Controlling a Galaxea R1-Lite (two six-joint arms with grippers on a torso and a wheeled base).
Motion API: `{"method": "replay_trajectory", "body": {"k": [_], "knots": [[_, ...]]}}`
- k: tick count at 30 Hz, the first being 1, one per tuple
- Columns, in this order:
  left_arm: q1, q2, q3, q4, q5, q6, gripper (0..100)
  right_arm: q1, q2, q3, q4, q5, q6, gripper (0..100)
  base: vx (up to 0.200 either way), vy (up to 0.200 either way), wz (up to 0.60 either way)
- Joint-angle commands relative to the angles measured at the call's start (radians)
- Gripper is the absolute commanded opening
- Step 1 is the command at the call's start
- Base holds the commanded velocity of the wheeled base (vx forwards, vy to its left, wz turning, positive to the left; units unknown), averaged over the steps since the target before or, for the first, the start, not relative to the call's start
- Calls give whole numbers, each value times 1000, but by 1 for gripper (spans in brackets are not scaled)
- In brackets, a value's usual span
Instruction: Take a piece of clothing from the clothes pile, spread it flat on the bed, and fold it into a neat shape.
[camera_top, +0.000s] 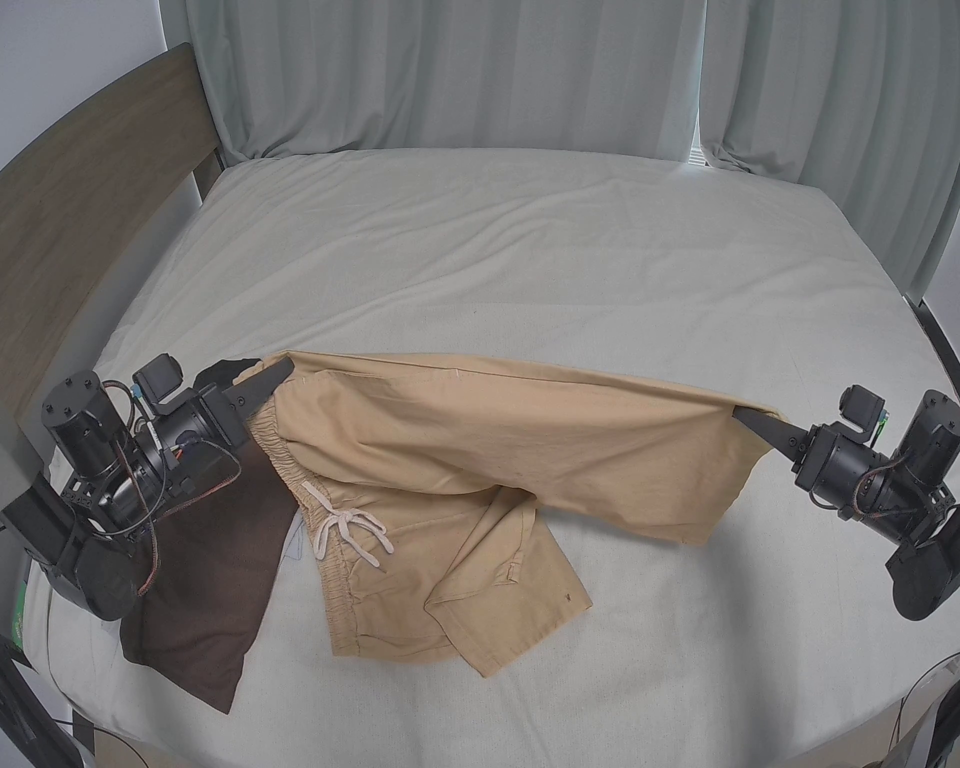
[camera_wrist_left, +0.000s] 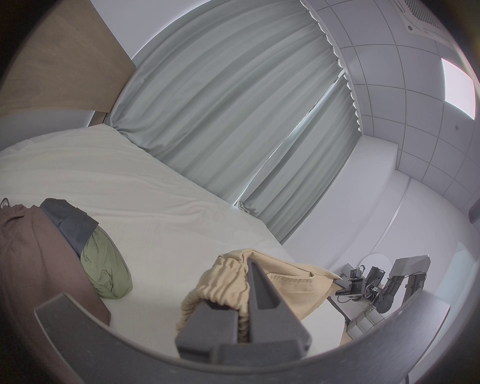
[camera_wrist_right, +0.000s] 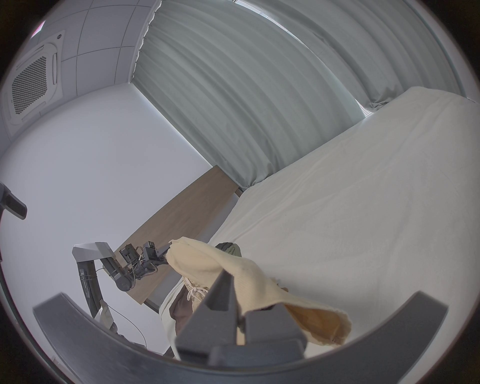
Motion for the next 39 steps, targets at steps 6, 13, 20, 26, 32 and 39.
{"method": "replay_trajectory", "body": {"k": [6,13,20,26,32,39], "knots": [[1,1,-1,-1,2,-1,0,-3,7,-2,-1,0,-3,0,0,0,0],[-5,-3,5,-1,9,1,0,7,3,-6,1,0,-8,0,0,0,0],[-6,7,27,-1,15,41,0,21,24,-83,2,-5,0,0,0,0,0],[-6,40,4,-1,15,41,0,18,81,-166,2,-10,-3,0,0,0,0],[-17,72,-16,-1,44,35,0,15,124,-221,2,-11,-3,0,0,0,0],[-15,119,-64,-1,55,33,0,15,191,-312,2,-34,-4,0,0,0,0]]}}
